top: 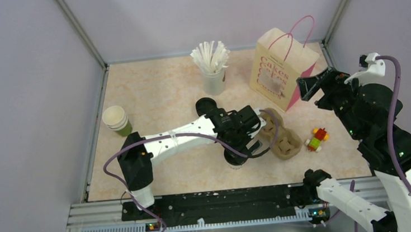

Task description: Pack the takeout coffee

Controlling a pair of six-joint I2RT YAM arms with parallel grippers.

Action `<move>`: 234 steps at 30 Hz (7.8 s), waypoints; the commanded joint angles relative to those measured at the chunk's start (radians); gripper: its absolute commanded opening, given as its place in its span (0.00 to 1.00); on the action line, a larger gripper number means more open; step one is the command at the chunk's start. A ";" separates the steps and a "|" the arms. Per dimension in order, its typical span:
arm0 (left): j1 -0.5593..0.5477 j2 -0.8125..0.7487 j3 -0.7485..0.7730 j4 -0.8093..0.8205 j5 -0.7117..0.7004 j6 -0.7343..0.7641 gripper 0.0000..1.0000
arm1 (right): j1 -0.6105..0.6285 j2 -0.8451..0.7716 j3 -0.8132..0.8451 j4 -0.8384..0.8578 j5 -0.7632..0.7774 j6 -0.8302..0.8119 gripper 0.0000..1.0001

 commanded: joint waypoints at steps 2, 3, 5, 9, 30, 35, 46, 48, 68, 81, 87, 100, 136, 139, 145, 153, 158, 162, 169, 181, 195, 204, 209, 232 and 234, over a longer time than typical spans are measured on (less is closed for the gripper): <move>-0.005 -0.004 0.002 0.044 -0.046 -0.002 0.92 | 0.003 -0.008 0.004 0.038 0.005 -0.014 0.85; -0.006 -0.006 0.005 0.044 -0.057 -0.007 0.90 | 0.003 -0.008 0.002 0.040 0.004 -0.014 0.85; -0.004 -0.016 0.011 0.042 -0.089 -0.020 0.86 | 0.003 -0.008 -0.004 0.044 -0.001 -0.012 0.85; 0.003 -0.045 0.020 0.017 -0.169 -0.061 0.84 | 0.003 -0.007 -0.018 0.047 -0.026 0.001 0.85; 0.646 -0.185 -0.052 -0.097 -0.271 -0.171 0.84 | 0.003 0.014 -0.068 0.024 -0.131 0.005 0.85; 0.769 -0.130 -0.026 -0.047 -0.224 -0.143 0.84 | 0.003 0.028 -0.043 -0.008 -0.143 -0.024 0.85; 0.863 -0.067 -0.021 -0.023 -0.142 -0.140 0.87 | 0.003 0.032 -0.019 -0.051 -0.149 -0.057 0.85; 0.864 -0.069 -0.015 -0.028 -0.126 -0.142 0.91 | 0.003 0.036 -0.017 -0.051 -0.152 -0.053 0.85; 0.830 -0.333 0.204 -0.203 0.227 -0.174 0.99 | 0.002 0.221 0.072 -0.105 0.173 0.330 0.70; 0.642 -0.653 -0.076 -0.187 0.298 -0.186 0.99 | -0.062 0.504 0.321 -0.196 0.359 0.341 0.56; 0.632 -0.666 -0.063 -0.213 0.266 -0.176 0.99 | -0.196 0.534 0.277 -0.165 0.363 0.379 0.54; 0.628 -0.659 -0.067 -0.198 0.158 -0.158 0.99 | -0.420 0.604 0.180 0.002 0.092 0.328 0.51; 0.628 -0.616 -0.036 -0.238 -0.039 -0.217 0.99 | -0.475 0.776 0.419 -0.005 -0.068 0.070 0.00; 0.628 -0.602 -0.023 -0.243 -0.064 -0.208 0.99 | -0.475 0.773 0.484 -0.069 -0.074 0.018 0.00; 0.628 -0.576 -0.008 -0.241 -0.109 -0.179 0.99 | -0.474 0.715 0.538 -0.155 -0.126 -0.080 0.00; 0.629 -0.547 0.041 -0.250 -0.160 -0.188 0.99 | -0.350 0.647 0.696 -0.307 -0.300 -0.187 0.00; 0.631 -0.527 0.095 -0.259 -0.137 -0.204 0.99 | -0.315 0.566 0.674 -0.305 -0.465 -0.102 0.00; 0.632 -0.510 0.172 -0.284 -0.061 -0.227 0.99 | -0.310 0.519 0.618 -0.280 -0.588 -0.004 0.00; 0.641 -0.511 0.348 -0.367 -0.028 -0.261 0.92 | -0.253 0.392 0.357 -0.120 -0.758 0.195 0.00; 0.643 -0.586 0.271 -0.361 -0.180 -0.233 0.93 | 0.187 0.452 0.148 0.028 -0.569 0.358 0.00; 0.644 -0.560 0.226 -0.353 -0.185 -0.243 0.93 | 0.198 0.617 0.194 -0.142 -0.430 -0.046 0.05; 0.648 -0.519 0.214 -0.334 -0.180 -0.266 0.93 | 0.199 0.628 0.189 -0.123 -0.383 -0.263 0.24; 0.653 -0.480 0.219 -0.324 -0.188 -0.286 0.93 | 0.199 0.671 0.216 -0.138 -0.398 -0.299 0.24; 0.839 -0.313 -0.020 -0.118 -0.181 -0.233 0.99 | 0.199 0.656 0.409 -0.143 -0.423 -0.327 0.51; 0.840 -0.310 -0.023 -0.100 -0.158 -0.221 0.99 | 0.198 0.647 0.409 -0.144 -0.415 -0.314 0.52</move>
